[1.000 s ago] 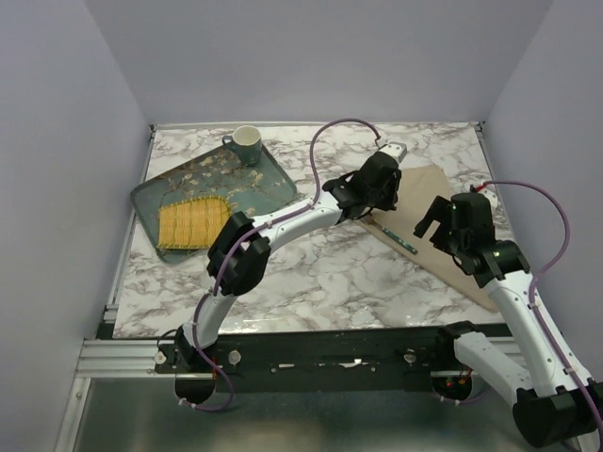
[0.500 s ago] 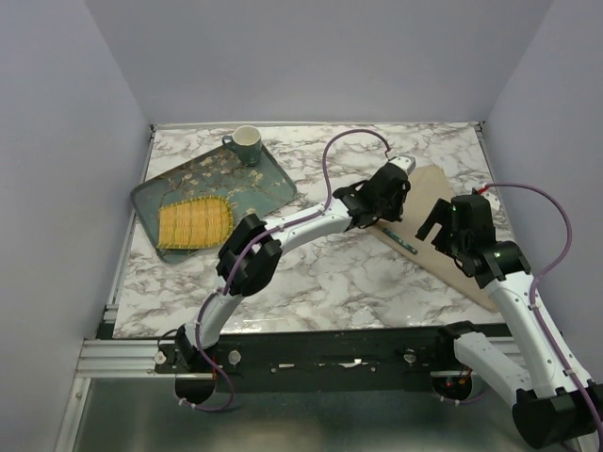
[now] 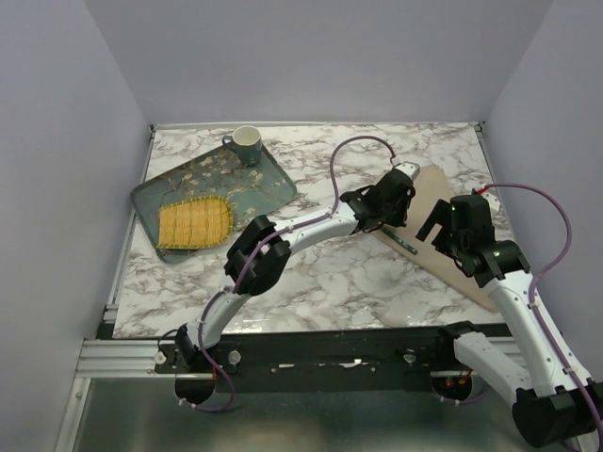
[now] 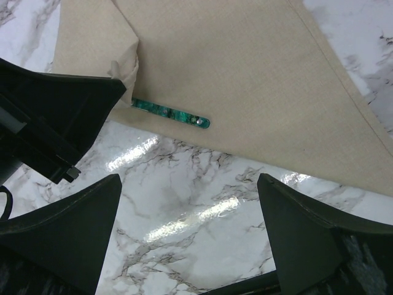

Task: Fold the napkin, place the utensils inside, and roll it up
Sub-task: Fold the napkin

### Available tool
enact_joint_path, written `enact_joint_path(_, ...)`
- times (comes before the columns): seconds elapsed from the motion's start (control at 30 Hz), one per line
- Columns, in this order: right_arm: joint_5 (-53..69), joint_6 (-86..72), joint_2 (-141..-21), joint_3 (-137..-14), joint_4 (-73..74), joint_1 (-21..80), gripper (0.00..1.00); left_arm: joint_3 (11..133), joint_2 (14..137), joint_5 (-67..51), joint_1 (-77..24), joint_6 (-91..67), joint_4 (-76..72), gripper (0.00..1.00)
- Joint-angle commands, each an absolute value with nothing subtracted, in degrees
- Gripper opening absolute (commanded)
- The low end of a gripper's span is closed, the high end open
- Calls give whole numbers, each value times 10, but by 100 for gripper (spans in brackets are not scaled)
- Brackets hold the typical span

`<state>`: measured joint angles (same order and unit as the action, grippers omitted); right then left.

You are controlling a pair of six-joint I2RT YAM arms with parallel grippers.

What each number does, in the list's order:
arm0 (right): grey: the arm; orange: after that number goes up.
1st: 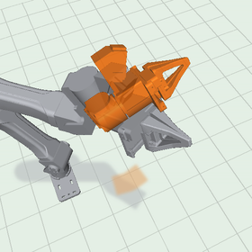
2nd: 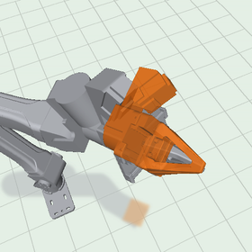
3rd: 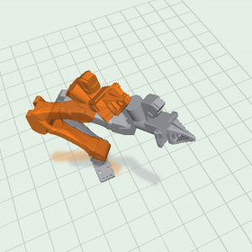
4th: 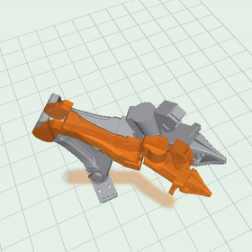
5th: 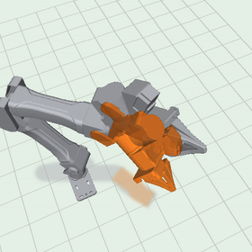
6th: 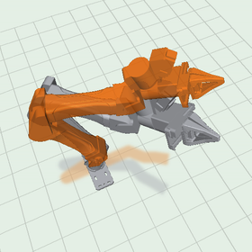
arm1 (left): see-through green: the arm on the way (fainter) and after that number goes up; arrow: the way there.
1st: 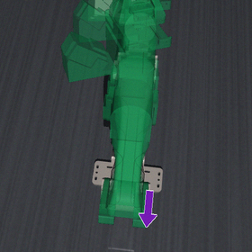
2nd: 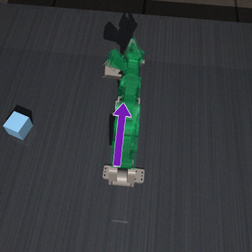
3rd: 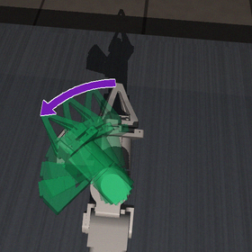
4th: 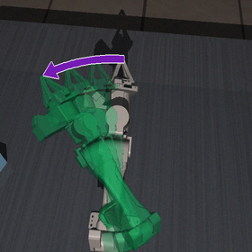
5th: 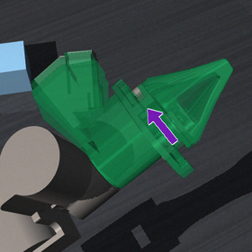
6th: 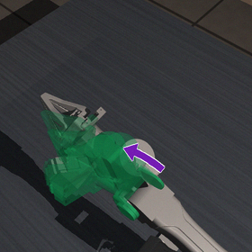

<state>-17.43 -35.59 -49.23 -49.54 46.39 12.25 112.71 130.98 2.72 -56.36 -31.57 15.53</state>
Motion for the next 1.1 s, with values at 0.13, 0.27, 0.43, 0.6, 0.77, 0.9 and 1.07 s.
enact_joint_path(0.13, -197, -361, -497, -506, 475, 117, 100, 1143, 1332, 10, -579, -322, 148, 0)
enact_joint_path(0.27, -197, -363, -497, -505, 475, 117, 100, 1143, 1341, 4, -583, -324, 147, 0)
enact_joint_path(0.43, -193, -362, -498, -504, 475, 117, 100, 1141, 1347, 1, -587, -327, 145, 0)
enact_joint_path(0.6, -192, -365, -498, -501, 475, 117, 100, 1139, 1356, -19, -591, -331, 142, 1)
enact_joint_path(0.77, -191, -366, -500, -500, 476, 117, 100, 1137, 1362, -23, -593, -334, 141, 3)
enact_joint_path(0.9, -190, -365, -498, -497, 475, 117, 100, 1136, 1368, -25, -594, -335, 140, 4)
enact_joint_path(1.07, -185, -366, -499, -494, 475, 116, 100, 1138, 1372, -26, -594, -335, 141, 6)
